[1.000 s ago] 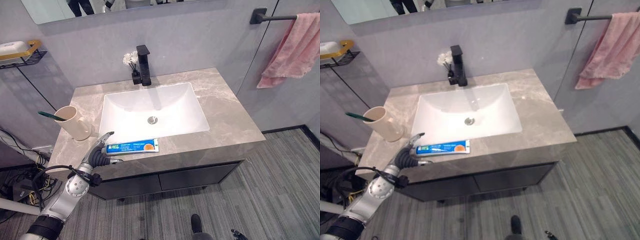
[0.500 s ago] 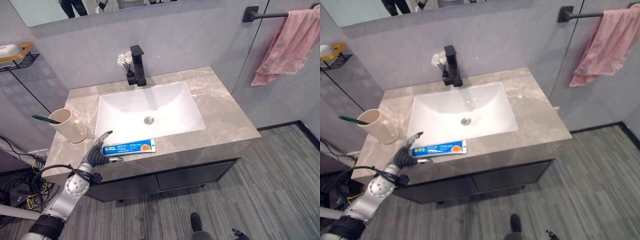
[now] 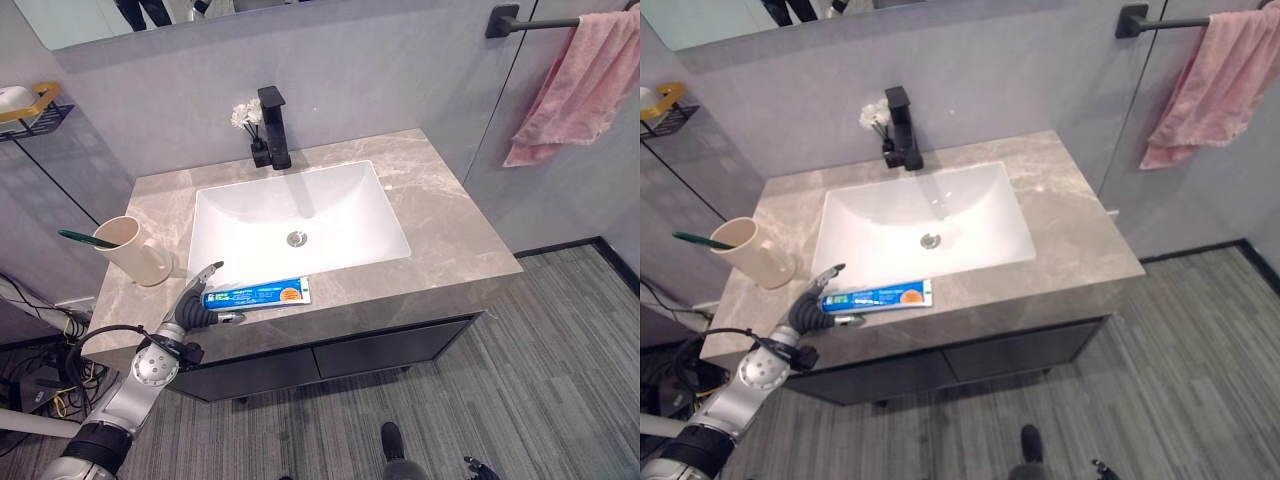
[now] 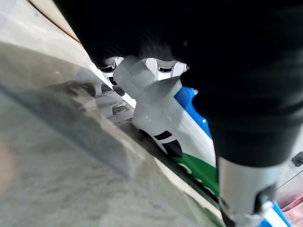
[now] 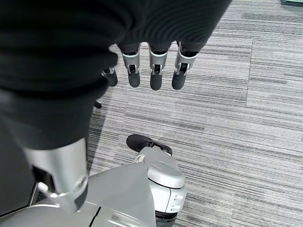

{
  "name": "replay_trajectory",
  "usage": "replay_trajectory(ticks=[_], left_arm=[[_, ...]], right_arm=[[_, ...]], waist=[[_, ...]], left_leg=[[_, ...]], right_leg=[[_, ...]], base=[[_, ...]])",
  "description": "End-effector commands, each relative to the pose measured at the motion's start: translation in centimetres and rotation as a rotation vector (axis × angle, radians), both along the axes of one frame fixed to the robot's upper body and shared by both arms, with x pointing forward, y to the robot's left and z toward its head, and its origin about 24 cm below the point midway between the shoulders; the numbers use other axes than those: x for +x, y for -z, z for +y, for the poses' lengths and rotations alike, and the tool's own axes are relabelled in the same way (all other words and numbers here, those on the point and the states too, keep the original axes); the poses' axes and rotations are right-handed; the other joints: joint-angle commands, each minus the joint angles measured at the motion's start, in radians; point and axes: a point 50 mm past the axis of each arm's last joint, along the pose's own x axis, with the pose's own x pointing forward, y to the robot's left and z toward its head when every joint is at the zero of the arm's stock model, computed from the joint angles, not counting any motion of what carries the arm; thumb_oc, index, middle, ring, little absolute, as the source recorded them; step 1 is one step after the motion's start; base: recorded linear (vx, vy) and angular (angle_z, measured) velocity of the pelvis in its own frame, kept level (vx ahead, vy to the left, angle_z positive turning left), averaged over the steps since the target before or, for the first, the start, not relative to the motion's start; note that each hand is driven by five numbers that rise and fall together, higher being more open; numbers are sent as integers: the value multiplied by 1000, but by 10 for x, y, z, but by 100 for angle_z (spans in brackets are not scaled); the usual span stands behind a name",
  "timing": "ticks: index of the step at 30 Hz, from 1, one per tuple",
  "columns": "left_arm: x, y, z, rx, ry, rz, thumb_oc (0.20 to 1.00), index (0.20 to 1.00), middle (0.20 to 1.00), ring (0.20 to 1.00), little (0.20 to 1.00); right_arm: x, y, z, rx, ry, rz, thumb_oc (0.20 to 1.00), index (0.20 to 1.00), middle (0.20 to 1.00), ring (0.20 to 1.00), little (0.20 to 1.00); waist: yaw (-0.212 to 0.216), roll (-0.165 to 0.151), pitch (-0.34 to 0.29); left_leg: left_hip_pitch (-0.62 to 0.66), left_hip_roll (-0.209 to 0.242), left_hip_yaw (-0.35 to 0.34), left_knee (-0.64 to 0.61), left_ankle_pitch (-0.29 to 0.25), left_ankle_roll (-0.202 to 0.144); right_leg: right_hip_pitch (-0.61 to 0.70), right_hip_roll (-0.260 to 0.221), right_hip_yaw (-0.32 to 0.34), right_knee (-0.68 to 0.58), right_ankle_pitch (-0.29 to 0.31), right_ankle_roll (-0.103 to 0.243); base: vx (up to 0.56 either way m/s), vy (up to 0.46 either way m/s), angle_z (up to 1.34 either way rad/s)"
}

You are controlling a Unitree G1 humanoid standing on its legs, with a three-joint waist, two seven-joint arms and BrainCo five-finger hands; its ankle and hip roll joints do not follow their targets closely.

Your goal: Put brush and paste in cup on sink, flatten towel.

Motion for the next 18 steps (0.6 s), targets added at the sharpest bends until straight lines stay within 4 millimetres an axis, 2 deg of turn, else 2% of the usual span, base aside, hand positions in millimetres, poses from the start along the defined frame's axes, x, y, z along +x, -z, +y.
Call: replay_trajectory(ticks=[1, 18], left_arm=[[20, -27, 4, -46, 5, -73, 1000, 1000, 1000, 1000, 1000], [21, -23, 5, -42, 4, -41, 1000, 1000, 1000, 1000, 1000]], right_arm=[[7, -2, -5, -5, -12, -10, 1000, 1000, 1000, 1000, 1000], [6, -3, -8, -6, -8, 3, 1000, 1000, 1000, 1000, 1000]], waist=[[-17, -45, -2], [-16, -35, -8]], left_leg=[[0, 48, -23, 10, -2, -26], [7, 48, -23, 10, -4, -26]], right_leg=[[-12, -87, 47, 7, 58, 92], [-6, -87, 47, 7, 54, 92]], base=[[0, 0, 0], [0, 0, 0]])
